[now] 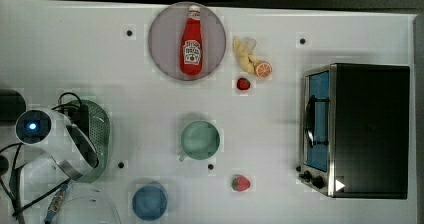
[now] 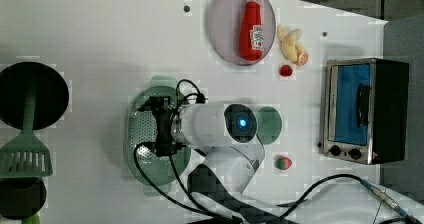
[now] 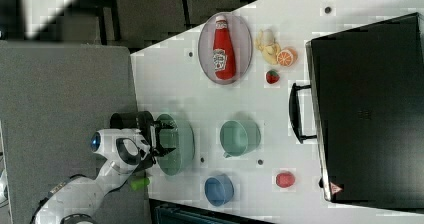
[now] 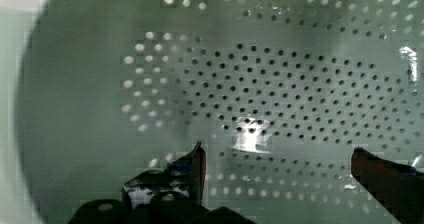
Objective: Drag strainer forwards.
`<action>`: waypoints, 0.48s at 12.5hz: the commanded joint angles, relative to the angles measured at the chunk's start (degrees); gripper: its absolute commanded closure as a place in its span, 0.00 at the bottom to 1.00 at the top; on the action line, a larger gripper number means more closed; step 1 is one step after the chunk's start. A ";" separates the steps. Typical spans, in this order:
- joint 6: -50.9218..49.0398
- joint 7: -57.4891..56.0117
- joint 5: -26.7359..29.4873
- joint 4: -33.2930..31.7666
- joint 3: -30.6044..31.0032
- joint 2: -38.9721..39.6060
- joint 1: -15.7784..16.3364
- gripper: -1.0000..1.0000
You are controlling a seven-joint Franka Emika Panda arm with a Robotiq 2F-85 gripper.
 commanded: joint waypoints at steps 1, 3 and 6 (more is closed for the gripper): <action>0.23 2.46 -0.07 5.50 -2.47 2.69 -0.32 0.00; 0.25 2.44 -0.07 8.51 -3.06 4.44 -0.27 0.00; 0.20 2.47 -0.07 12.68 -4.07 6.88 -0.16 0.00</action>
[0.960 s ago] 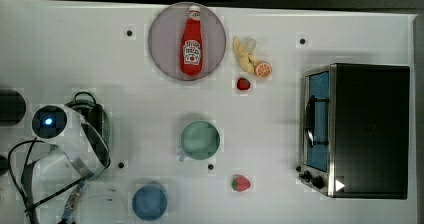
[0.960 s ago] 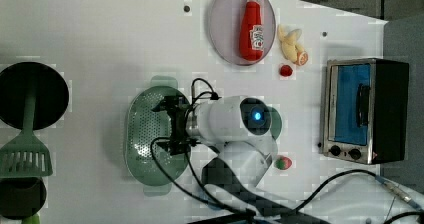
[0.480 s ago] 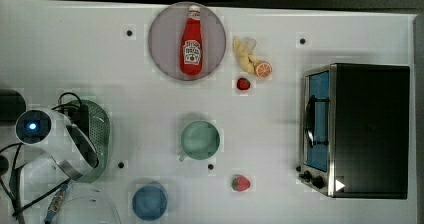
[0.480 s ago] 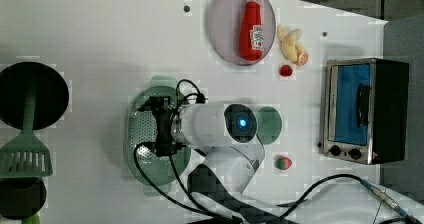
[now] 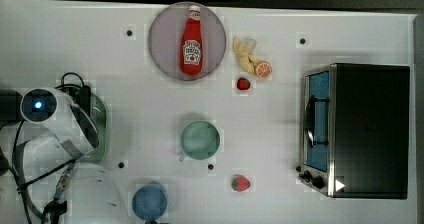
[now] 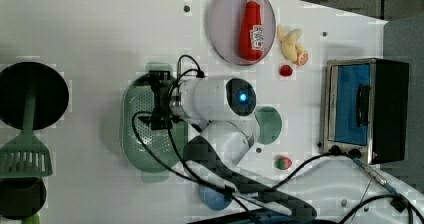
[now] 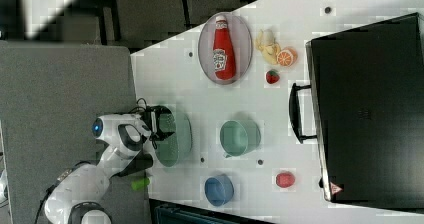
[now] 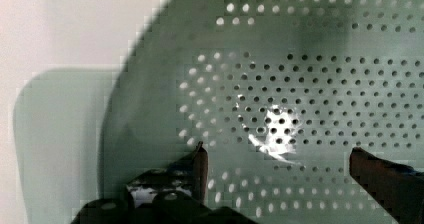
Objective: Drag strainer forwards.
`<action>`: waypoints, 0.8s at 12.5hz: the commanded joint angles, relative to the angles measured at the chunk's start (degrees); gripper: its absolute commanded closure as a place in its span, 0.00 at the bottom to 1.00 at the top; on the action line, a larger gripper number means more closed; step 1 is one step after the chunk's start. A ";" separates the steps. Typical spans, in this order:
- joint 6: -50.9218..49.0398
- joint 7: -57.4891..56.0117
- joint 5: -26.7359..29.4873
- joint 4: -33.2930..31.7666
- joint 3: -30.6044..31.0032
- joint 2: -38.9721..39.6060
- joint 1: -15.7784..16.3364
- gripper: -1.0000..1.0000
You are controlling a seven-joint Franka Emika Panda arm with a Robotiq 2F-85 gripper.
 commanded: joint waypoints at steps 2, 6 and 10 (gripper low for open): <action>-0.18 2.34 -0.27 5.88 -1.61 2.33 -0.70 0.00; -0.21 2.36 -0.27 10.79 -2.83 5.14 -0.56 0.00; -0.19 2.34 -0.27 15.64 -3.61 7.94 -0.55 0.00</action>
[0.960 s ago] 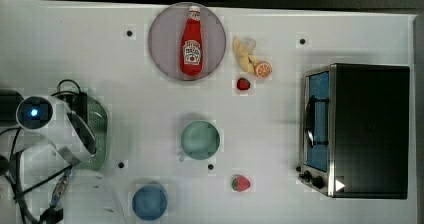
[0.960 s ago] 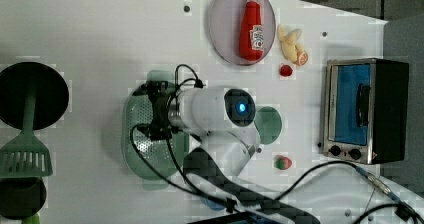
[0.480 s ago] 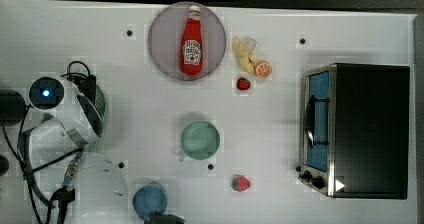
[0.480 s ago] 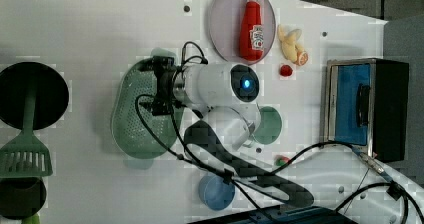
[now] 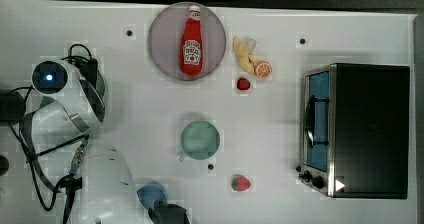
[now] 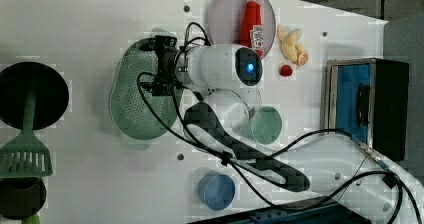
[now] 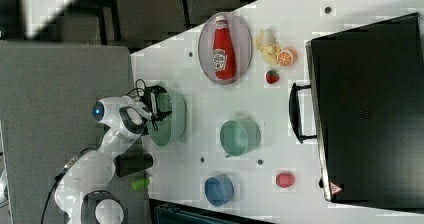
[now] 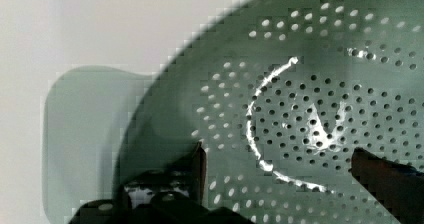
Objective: Drag strainer forwards.
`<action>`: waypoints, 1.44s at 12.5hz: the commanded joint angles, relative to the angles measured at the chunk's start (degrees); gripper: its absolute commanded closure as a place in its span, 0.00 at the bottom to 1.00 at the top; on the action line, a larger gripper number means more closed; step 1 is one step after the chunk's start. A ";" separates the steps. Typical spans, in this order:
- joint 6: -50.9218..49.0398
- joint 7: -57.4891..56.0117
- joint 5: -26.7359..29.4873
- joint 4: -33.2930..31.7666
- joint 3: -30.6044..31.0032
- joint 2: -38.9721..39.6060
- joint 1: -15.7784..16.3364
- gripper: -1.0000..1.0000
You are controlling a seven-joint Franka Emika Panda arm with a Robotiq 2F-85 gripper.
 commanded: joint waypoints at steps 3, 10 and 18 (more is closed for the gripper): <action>-0.20 2.28 0.45 8.47 -0.96 4.23 -0.16 0.00; -0.15 2.18 0.44 20.03 -2.03 9.43 -0.19 0.00; -20.22 -0.15 0.42 22.12 -2.27 -1.34 -3.39 0.00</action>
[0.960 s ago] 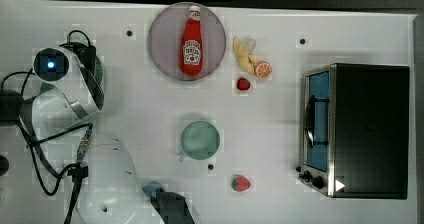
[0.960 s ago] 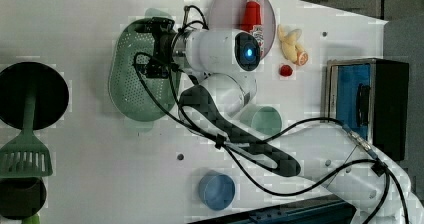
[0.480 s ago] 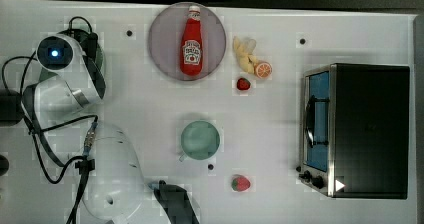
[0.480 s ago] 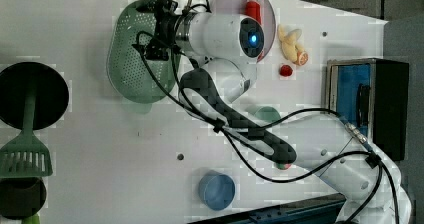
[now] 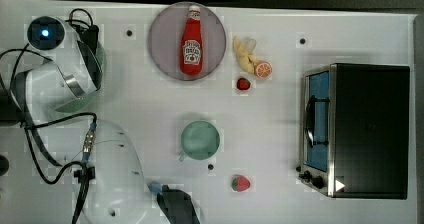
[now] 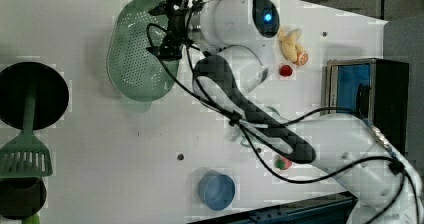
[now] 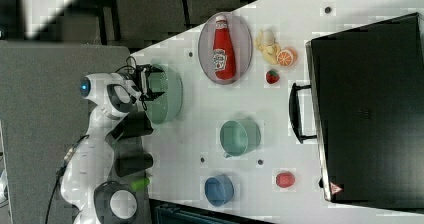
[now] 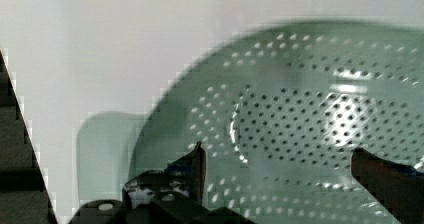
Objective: Drag strainer forwards.
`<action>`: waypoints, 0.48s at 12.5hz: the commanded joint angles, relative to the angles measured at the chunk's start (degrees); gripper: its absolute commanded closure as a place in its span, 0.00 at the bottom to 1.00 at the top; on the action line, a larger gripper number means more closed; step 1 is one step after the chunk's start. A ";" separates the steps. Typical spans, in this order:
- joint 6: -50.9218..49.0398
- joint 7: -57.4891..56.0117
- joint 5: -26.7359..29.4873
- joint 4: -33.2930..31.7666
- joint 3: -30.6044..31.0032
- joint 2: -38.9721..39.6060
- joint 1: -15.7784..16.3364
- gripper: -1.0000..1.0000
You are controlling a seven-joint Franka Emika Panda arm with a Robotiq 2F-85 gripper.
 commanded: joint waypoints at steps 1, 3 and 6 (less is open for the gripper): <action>-8.43 -3.33 0.13 1.54 -0.42 -9.49 -3.32 0.00; -16.07 -12.95 0.13 1.17 -0.79 -12.88 -4.64 0.00; -22.61 -27.31 0.13 -0.01 -2.24 -16.37 -6.85 0.00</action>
